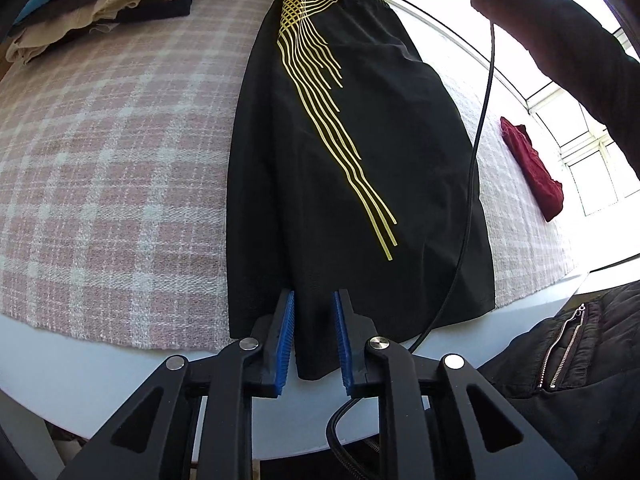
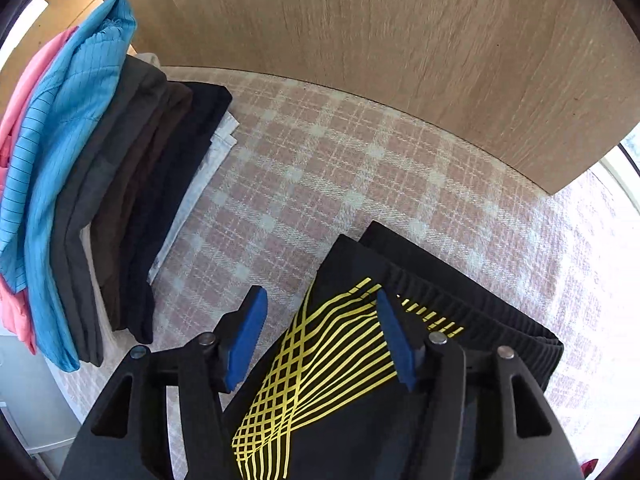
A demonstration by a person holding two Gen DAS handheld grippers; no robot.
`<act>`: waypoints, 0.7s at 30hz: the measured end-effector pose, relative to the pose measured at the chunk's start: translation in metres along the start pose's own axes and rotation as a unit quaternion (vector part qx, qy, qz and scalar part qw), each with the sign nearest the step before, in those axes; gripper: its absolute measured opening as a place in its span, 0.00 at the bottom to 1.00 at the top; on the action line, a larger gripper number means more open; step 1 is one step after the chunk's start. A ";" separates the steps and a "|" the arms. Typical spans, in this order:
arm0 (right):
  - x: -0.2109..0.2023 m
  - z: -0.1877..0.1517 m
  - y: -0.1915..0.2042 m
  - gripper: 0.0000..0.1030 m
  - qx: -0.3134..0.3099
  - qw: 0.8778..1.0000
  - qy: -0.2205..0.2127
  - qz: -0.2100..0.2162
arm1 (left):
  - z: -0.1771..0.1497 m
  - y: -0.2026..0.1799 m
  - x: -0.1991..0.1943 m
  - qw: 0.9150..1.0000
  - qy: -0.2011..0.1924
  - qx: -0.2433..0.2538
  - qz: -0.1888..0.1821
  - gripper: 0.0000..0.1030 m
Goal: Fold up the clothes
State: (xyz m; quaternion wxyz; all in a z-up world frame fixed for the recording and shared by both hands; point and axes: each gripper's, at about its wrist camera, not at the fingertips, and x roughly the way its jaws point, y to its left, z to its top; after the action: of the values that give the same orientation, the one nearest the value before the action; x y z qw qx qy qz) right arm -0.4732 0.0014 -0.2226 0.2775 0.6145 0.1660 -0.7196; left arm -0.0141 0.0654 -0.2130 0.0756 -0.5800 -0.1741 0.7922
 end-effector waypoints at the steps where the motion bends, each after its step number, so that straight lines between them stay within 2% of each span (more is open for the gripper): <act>1: 0.001 0.000 -0.001 0.57 0.007 1.000 0.000 -0.007 | 0.000 0.000 0.000 1.000 -0.001 0.000 -0.001 0.17; 3: 0.004 -0.002 -0.004 0.60 0.025 1.000 0.007 -0.009 | 0.000 0.000 0.000 1.000 -0.001 0.001 -0.003 0.17; 6: 0.007 -0.006 -0.008 0.60 0.037 0.999 0.011 0.008 | 0.000 0.000 0.000 1.000 -0.001 0.004 -0.003 0.17; 10: 0.006 -0.007 -0.014 0.60 0.055 0.998 0.008 0.007 | 0.001 0.001 0.000 1.000 -0.003 0.003 -0.006 0.17; 15: 0.007 -0.003 -0.008 0.60 0.038 0.999 0.022 0.001 | 0.000 0.007 -0.001 1.000 -0.008 -0.004 -0.014 0.17; 17: 0.012 -0.002 -0.004 0.59 0.027 0.999 0.027 -0.017 | 0.000 0.008 -0.001 1.000 -0.009 -0.006 -0.015 0.10; 18: 0.014 -0.001 -0.002 0.53 0.022 0.999 0.029 -0.027 | 0.000 0.008 -0.002 1.000 -0.010 -0.006 -0.015 0.08; 19: 0.016 -0.001 -0.001 0.37 0.019 0.999 0.030 -0.040 | -0.001 0.009 -0.003 1.000 -0.012 -0.007 -0.016 0.05; 20: 0.017 -0.002 -0.001 0.30 0.016 0.998 0.030 -0.055 | -0.002 0.012 -0.004 1.000 -0.014 -0.008 -0.018 0.04; 21: 0.018 -0.003 -0.003 0.24 0.015 0.998 0.030 -0.052 | -0.005 0.018 -0.009 1.000 -0.017 -0.008 -0.020 0.02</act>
State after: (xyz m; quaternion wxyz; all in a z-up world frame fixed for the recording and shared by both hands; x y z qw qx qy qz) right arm -0.4739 0.0021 -0.2414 0.2257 0.6306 0.1950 -0.7166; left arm -0.0052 0.0464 -0.2125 0.0840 -0.5632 -0.1932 0.7990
